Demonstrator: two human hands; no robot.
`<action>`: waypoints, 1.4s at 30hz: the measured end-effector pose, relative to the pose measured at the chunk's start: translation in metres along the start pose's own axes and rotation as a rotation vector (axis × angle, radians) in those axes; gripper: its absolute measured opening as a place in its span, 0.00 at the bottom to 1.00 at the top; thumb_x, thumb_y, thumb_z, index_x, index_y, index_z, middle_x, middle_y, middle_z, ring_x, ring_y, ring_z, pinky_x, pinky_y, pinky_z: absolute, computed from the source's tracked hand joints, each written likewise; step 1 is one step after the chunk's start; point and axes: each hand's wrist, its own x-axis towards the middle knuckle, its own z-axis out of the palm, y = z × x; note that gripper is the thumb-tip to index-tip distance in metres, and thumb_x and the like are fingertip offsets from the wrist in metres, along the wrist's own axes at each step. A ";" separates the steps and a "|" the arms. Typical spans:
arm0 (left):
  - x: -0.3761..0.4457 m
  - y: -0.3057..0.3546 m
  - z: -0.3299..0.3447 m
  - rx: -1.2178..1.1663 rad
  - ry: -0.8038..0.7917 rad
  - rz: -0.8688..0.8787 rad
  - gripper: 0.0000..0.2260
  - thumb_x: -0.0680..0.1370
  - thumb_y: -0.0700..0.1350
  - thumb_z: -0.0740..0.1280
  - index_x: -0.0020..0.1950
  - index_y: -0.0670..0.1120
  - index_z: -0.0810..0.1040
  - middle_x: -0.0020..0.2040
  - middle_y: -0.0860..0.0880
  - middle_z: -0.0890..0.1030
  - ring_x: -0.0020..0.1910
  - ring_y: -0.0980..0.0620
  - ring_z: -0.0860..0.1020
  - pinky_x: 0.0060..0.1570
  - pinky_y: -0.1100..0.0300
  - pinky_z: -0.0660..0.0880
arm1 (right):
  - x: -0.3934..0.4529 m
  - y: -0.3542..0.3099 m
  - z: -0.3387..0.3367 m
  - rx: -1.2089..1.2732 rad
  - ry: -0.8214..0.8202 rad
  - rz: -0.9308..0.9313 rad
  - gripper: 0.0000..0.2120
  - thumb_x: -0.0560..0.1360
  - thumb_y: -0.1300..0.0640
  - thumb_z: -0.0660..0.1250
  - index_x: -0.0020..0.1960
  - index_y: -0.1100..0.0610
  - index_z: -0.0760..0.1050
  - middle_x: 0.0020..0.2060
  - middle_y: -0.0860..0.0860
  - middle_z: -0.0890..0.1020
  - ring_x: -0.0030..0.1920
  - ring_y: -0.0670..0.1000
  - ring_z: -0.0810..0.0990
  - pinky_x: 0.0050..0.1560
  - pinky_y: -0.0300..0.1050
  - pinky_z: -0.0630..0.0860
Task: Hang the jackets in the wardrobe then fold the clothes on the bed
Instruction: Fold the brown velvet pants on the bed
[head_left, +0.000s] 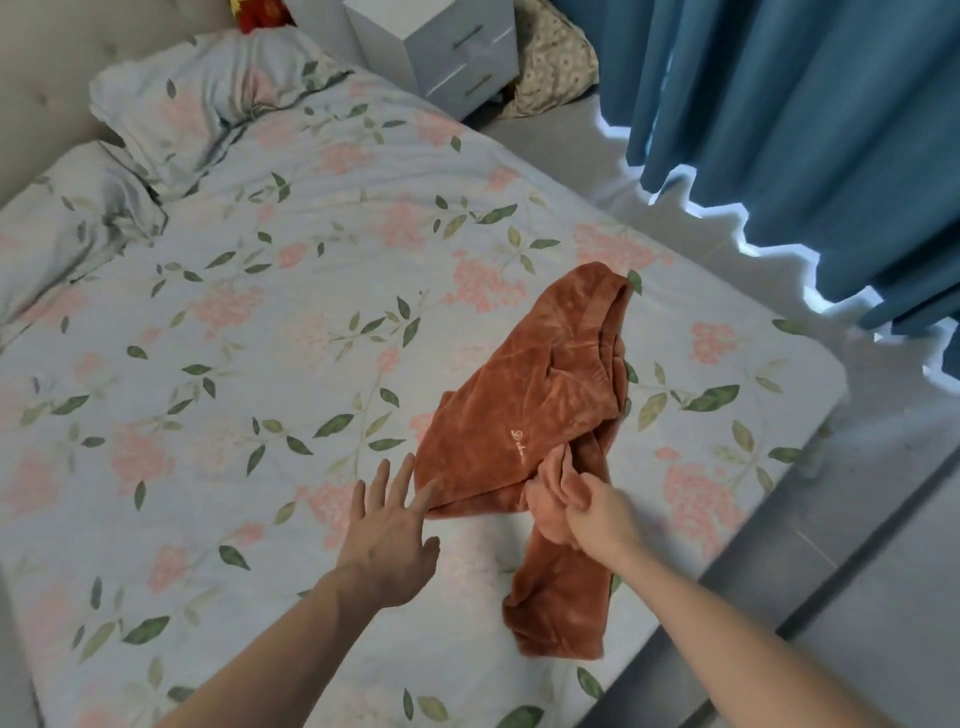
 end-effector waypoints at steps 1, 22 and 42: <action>-0.012 0.000 -0.006 -0.010 0.004 0.006 0.33 0.83 0.57 0.58 0.84 0.55 0.46 0.83 0.46 0.36 0.81 0.39 0.35 0.79 0.38 0.40 | -0.026 -0.015 -0.004 0.077 -0.036 -0.051 0.08 0.76 0.46 0.62 0.42 0.48 0.74 0.33 0.48 0.83 0.35 0.50 0.83 0.40 0.50 0.82; -0.249 -0.085 -0.019 -0.865 0.242 0.410 0.33 0.68 0.72 0.71 0.70 0.68 0.66 0.73 0.48 0.74 0.71 0.43 0.73 0.68 0.41 0.73 | -0.477 -0.288 -0.058 1.029 -0.100 -0.657 0.13 0.65 0.68 0.64 0.46 0.63 0.83 0.37 0.58 0.80 0.39 0.53 0.80 0.38 0.43 0.79; -0.395 -0.199 -0.064 -0.869 0.393 0.142 0.12 0.76 0.48 0.65 0.35 0.45 0.79 0.33 0.53 0.84 0.34 0.57 0.81 0.38 0.55 0.80 | -0.468 -0.176 0.051 0.448 0.353 -0.198 0.29 0.75 0.62 0.72 0.70 0.43 0.66 0.67 0.48 0.72 0.64 0.51 0.76 0.58 0.47 0.77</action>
